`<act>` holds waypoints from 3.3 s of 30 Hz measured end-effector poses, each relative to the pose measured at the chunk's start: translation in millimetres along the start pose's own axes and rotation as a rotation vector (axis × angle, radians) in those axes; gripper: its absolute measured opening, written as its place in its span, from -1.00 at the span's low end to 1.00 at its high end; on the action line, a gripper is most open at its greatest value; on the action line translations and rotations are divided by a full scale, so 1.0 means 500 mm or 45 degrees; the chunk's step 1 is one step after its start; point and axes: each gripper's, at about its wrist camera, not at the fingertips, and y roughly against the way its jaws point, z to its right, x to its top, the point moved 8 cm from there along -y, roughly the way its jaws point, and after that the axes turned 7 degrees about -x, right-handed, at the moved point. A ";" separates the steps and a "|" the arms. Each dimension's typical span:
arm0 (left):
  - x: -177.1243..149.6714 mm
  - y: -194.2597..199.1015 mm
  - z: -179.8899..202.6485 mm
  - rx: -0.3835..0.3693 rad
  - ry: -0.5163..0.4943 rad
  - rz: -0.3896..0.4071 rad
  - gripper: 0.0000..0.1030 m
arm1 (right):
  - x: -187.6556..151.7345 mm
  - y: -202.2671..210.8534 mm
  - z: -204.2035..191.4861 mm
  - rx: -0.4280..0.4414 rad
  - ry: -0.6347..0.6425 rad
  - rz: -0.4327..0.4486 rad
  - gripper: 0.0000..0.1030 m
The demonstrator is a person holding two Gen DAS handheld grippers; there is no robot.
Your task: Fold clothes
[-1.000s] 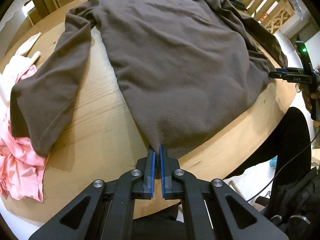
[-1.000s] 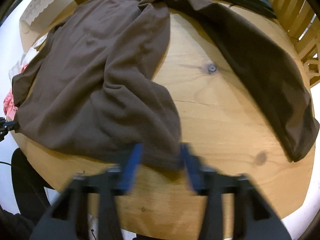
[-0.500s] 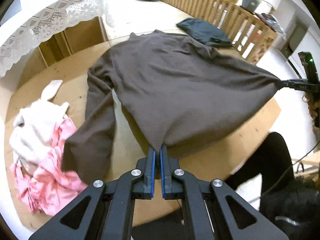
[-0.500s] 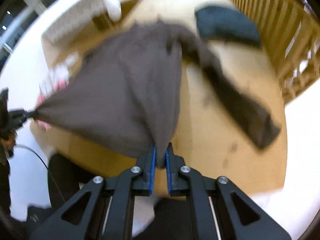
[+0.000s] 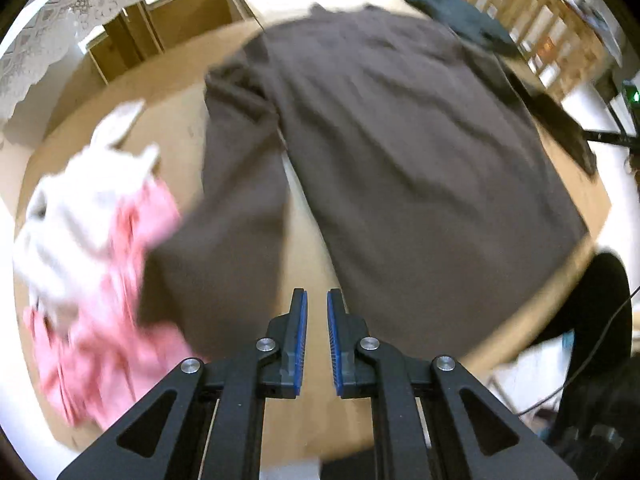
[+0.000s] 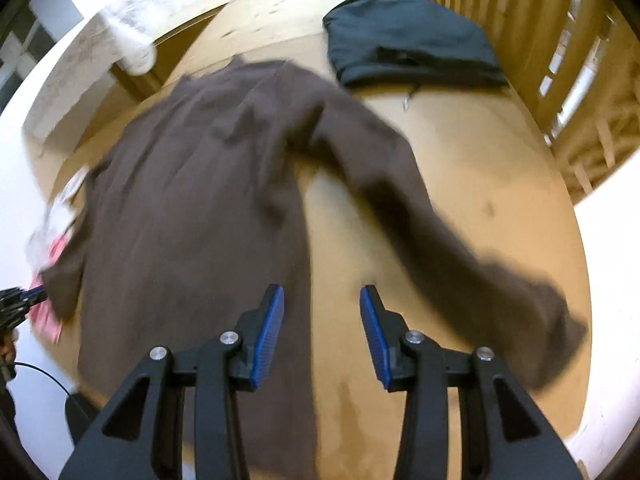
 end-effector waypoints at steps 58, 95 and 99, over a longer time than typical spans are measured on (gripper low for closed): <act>0.547 -0.313 -0.053 0.160 -0.196 0.166 -0.83 | 0.432 -0.281 -0.181 -0.359 0.254 0.113 -0.92; -0.068 -0.051 0.114 -0.231 -0.121 0.038 -0.69 | -0.168 0.038 -0.107 0.273 0.156 -0.187 -0.89; -0.116 -0.140 0.156 -0.264 -0.124 -0.052 -0.69 | -0.205 -0.011 -0.094 0.191 0.155 -0.229 -0.89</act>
